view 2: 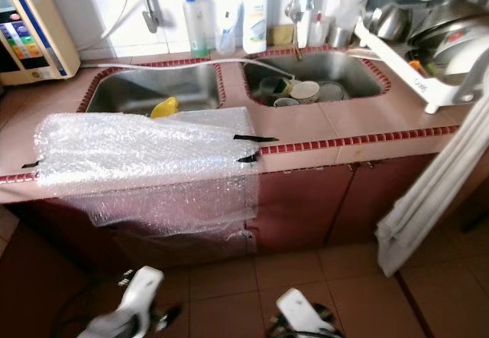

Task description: Kitchen organization

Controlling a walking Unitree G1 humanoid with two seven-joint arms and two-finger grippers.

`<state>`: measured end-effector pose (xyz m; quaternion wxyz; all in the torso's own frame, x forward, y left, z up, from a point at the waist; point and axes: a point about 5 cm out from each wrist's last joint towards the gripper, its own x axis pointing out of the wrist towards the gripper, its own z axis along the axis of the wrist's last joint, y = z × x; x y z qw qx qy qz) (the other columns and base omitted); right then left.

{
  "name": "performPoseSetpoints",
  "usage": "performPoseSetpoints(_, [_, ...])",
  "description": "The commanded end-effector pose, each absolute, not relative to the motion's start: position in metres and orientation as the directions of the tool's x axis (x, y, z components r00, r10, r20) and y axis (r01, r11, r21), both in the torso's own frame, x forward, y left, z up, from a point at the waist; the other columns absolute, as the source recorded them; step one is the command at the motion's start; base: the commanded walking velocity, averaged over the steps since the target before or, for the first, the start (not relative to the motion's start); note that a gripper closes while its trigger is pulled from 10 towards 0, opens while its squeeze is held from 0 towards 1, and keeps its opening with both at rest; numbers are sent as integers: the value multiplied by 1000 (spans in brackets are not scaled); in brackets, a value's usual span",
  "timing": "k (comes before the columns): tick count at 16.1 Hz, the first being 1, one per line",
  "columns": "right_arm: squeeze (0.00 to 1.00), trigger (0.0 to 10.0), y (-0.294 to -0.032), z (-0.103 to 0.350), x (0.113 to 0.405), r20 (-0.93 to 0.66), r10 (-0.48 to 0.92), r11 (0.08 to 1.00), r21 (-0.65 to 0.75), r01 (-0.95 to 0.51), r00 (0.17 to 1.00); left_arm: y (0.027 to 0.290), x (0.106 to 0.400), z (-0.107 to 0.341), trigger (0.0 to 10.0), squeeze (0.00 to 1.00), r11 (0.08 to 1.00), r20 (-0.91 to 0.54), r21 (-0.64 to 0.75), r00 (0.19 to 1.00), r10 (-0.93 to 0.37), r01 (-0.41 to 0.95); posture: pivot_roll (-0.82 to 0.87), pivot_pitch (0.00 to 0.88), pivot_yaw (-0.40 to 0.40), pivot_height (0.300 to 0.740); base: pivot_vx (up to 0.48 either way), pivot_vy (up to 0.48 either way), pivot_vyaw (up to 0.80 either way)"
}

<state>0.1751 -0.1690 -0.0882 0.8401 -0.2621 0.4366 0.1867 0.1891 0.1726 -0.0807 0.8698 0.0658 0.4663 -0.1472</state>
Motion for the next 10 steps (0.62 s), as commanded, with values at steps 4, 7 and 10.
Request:
performPoseSetpoints(4, [0,10000,-171,-90,172,-839,79,791,-275,-546,538,169,196,-77,10000,0,945,-818,-22,537,-205,326,-44,0,67,740,0,-182,-573])
performPoseSetpoints(7, [0,10000,-169,-91,169,-845,85,786,-269,-557,528,169,197,-77,10000,0,944,-820,-21,534,-204,328,-43,0,69,740,0,-291,0])
performPoseSetpoints(10, [0,10000,-170,-93,165,-850,80,784,-268,-560,520,170,195,-78,10000,0,945,-824,-16,531,-197,327,-44,0,71,740,0,-324,0])
